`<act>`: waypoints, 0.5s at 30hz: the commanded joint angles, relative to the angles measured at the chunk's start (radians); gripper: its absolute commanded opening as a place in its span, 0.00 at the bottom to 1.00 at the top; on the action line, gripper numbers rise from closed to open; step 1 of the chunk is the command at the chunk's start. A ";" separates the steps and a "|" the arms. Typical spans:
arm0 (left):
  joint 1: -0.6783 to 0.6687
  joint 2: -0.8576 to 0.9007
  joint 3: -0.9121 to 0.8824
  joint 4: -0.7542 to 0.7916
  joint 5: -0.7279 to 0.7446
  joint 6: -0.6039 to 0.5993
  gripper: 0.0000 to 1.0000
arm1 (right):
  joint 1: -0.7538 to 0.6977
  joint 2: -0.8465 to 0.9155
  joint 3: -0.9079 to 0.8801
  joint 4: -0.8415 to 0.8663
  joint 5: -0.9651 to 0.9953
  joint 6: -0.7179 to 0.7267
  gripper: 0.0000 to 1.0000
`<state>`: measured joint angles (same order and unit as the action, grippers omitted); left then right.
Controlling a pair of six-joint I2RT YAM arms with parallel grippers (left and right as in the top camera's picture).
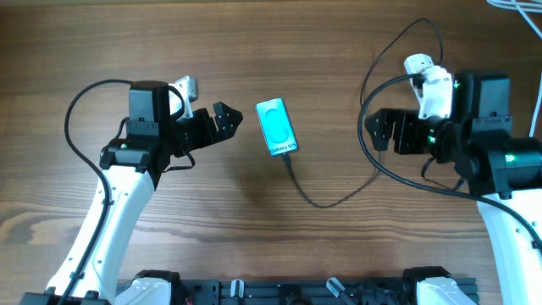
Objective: Plug charger to phone and switch on socket
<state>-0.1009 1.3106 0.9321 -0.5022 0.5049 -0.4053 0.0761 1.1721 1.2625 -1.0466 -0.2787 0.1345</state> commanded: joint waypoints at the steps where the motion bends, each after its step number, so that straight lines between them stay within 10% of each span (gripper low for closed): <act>1: -0.002 -0.014 -0.002 0.000 -0.006 -0.006 1.00 | 0.002 0.009 -0.013 -0.073 0.032 0.045 0.99; 15: -0.002 -0.014 -0.002 0.000 -0.005 -0.006 1.00 | 0.002 0.016 -0.013 -0.061 0.033 0.051 1.00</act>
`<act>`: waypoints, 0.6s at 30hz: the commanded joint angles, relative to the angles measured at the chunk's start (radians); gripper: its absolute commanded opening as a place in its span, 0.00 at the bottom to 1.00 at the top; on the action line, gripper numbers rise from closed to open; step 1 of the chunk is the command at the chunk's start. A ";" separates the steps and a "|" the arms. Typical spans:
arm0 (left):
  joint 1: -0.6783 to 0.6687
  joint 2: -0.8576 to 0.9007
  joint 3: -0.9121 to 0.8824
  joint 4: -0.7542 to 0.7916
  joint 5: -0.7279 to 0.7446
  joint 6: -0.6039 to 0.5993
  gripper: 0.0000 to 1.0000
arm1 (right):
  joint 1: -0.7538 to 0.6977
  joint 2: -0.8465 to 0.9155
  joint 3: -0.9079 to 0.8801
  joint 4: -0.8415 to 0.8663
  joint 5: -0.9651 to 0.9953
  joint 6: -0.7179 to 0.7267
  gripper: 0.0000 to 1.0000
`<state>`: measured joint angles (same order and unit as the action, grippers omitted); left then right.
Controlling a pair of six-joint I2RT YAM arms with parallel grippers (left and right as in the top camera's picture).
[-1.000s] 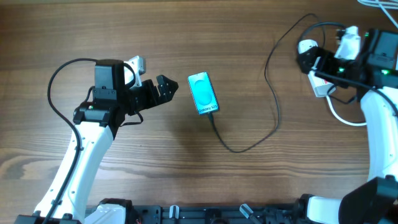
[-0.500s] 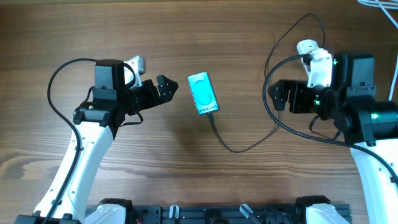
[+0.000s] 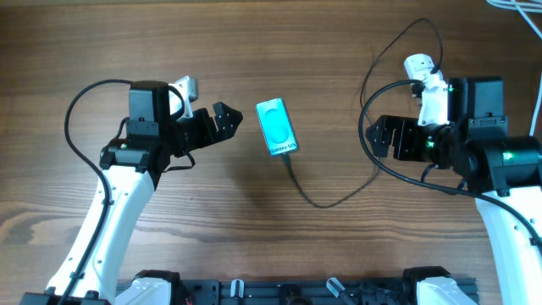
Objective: Plug charger to phone and switch on socket
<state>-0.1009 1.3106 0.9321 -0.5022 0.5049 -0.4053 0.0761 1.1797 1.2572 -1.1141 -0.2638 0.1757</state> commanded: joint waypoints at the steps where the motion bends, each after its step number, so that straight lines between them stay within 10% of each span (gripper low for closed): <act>1: -0.002 -0.014 -0.002 0.000 -0.005 -0.006 1.00 | 0.002 0.008 -0.007 0.006 0.018 0.007 1.00; 11: -0.002 -0.014 -0.002 0.000 -0.005 -0.006 1.00 | 0.002 -0.121 -0.033 0.156 0.047 -0.127 1.00; 18: -0.002 -0.014 -0.002 0.000 -0.005 -0.006 1.00 | 0.002 -0.466 -0.433 0.553 0.034 -0.150 1.00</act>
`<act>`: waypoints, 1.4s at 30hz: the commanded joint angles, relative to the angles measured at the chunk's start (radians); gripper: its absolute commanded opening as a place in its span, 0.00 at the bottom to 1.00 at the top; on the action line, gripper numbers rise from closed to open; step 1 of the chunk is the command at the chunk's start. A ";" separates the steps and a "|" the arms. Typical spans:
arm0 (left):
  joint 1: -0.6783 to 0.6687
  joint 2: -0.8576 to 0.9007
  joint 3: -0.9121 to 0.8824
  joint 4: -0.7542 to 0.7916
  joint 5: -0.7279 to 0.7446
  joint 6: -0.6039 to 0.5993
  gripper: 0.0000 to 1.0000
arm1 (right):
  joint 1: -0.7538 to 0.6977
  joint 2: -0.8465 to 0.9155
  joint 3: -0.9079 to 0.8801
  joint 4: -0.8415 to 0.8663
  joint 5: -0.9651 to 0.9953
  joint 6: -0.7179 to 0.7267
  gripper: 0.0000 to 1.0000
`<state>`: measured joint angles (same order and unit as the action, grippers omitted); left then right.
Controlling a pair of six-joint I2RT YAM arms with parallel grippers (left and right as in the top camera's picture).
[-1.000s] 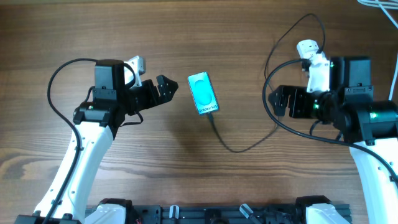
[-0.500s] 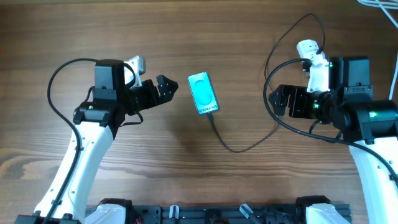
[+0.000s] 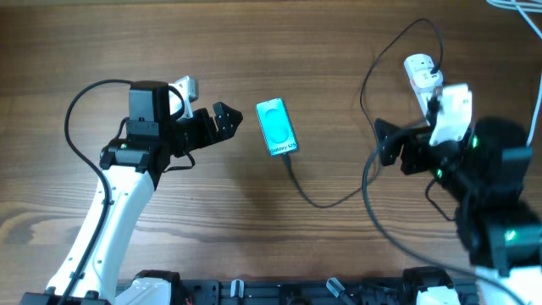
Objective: Plug charger to phone and switch on socket
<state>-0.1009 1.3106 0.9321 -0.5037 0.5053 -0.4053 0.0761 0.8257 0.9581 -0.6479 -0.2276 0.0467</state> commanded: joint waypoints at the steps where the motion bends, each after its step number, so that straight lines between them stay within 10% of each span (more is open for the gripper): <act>1: -0.002 -0.014 -0.002 0.002 -0.006 -0.006 1.00 | 0.002 -0.174 -0.200 0.147 -0.015 -0.021 1.00; 14: -0.002 -0.014 -0.002 0.002 -0.006 -0.006 1.00 | 0.002 -0.807 -0.726 0.459 -0.088 0.043 1.00; 42: -0.002 -0.014 -0.002 0.002 -0.006 -0.006 1.00 | 0.002 -0.821 -0.953 0.673 -0.080 0.190 1.00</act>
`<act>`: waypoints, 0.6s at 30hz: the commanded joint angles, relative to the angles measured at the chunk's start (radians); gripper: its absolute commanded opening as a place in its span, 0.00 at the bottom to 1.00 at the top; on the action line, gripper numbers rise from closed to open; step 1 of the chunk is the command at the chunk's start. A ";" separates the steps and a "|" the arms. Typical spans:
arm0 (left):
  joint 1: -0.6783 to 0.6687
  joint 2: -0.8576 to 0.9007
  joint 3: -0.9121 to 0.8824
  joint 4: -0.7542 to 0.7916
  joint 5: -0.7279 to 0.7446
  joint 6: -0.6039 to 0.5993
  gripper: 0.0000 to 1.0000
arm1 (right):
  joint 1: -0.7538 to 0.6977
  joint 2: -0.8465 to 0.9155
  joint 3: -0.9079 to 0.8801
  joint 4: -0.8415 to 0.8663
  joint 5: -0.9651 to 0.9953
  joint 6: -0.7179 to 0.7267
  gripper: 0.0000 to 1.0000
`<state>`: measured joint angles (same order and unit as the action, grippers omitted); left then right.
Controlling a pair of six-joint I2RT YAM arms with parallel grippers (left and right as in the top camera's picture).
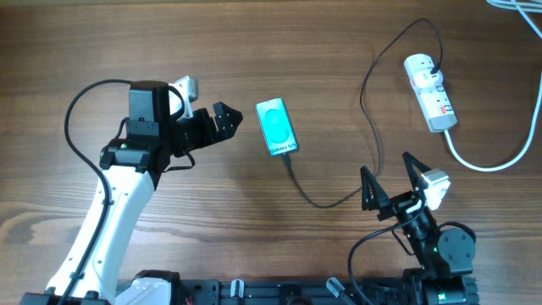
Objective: Plug charger to phone and switch on socket
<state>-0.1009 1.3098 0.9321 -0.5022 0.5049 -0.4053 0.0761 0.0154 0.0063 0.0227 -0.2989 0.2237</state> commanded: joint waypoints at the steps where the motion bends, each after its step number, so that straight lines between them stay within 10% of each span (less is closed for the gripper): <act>1: -0.002 -0.014 -0.002 0.000 -0.006 -0.006 1.00 | 0.002 -0.011 -0.001 0.002 -0.008 0.013 1.00; 18: -0.001 -0.106 -0.003 -0.034 -0.085 -0.005 1.00 | 0.002 -0.011 -0.001 0.002 -0.008 0.013 1.00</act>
<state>-0.1009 1.2964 0.9321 -0.5137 0.4934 -0.4053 0.0761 0.0154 0.0063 0.0227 -0.2989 0.2237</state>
